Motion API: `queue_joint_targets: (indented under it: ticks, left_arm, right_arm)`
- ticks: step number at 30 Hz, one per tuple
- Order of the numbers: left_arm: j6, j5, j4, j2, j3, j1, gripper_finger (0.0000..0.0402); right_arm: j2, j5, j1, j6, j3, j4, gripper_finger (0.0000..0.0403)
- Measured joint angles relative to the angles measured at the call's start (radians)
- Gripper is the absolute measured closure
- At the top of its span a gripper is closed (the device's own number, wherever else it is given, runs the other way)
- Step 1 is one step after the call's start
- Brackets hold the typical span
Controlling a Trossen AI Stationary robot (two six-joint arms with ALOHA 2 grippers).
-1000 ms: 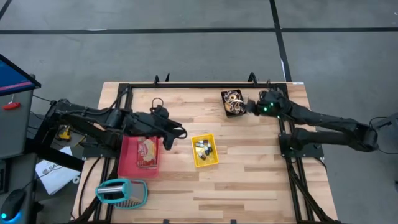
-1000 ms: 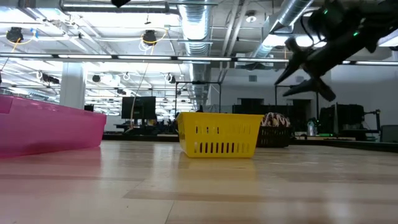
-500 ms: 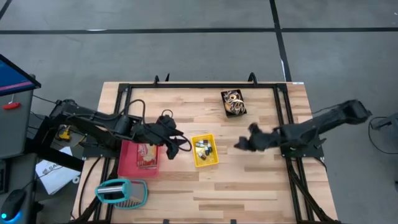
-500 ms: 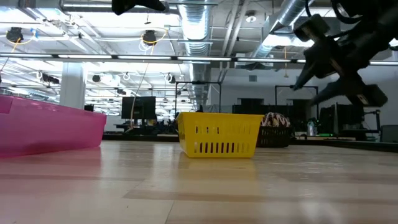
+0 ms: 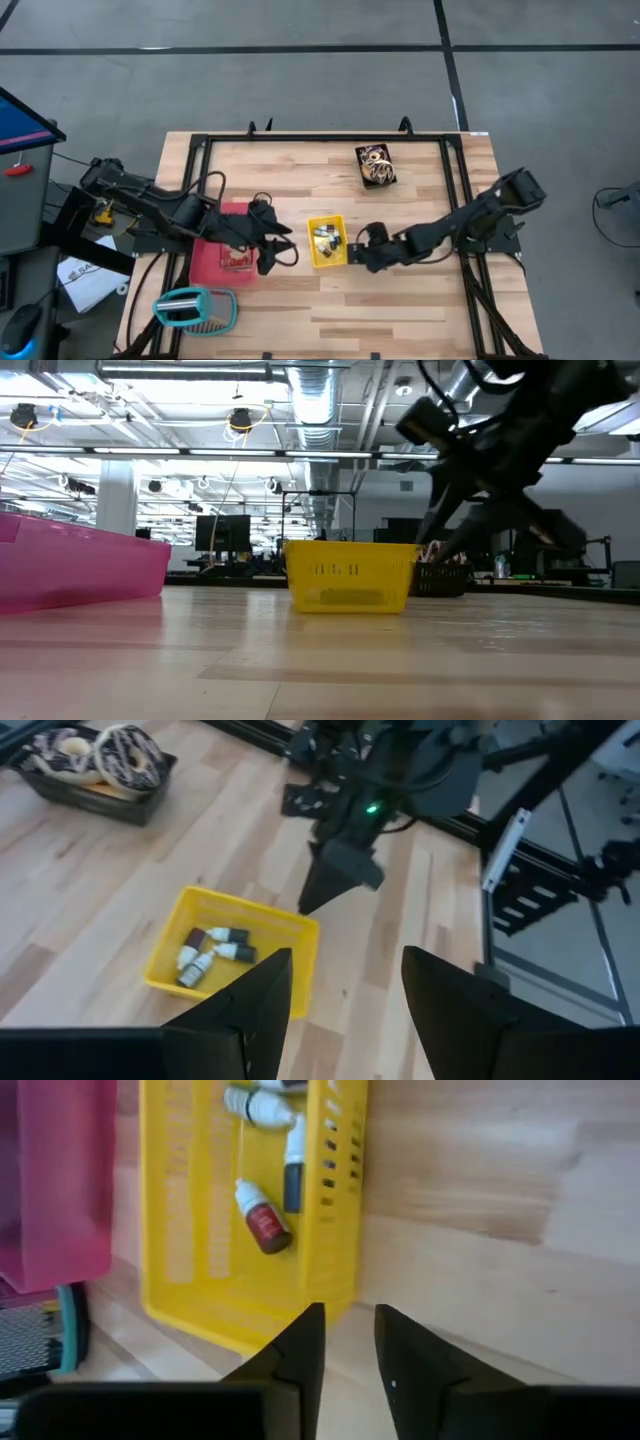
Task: Pick & Place Food Item
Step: Adjust the yellow bin
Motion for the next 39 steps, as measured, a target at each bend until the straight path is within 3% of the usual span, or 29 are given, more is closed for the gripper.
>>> queue_joint_targets:
  ticks: [8, 17, 22, 31, 39]
  left_arm:
    - [-0.015, -0.033, -0.002, 0.000, 0.000, -0.090, 0.0215]
    - [-0.015, -0.063, -0.009, 0.000, 0.000, -0.135, 0.0215]
    - [0.002, -0.072, -0.008, 0.000, 0.000, -0.135, 0.0215]
    - [0.026, -0.074, -0.003, 0.000, 0.000, -0.135, 0.0215]
    - [0.025, -0.080, 0.002, 0.000, 0.000, -0.134, 0.0215]
  right_arm:
    - [0.111, -0.011, 0.007, -0.002, 0.103, -0.002, 0.0331]
    - [0.113, 0.014, 0.020, 0.017, 0.145, -0.063, 0.0331]
    - [0.103, 0.093, 0.025, 0.080, 0.145, -0.103, 0.0331]
    - [0.106, 0.124, -0.053, 0.083, 0.144, -0.200, 0.0331]
    - [0.106, 0.117, -0.174, -0.058, 0.144, -0.156, 0.0331]
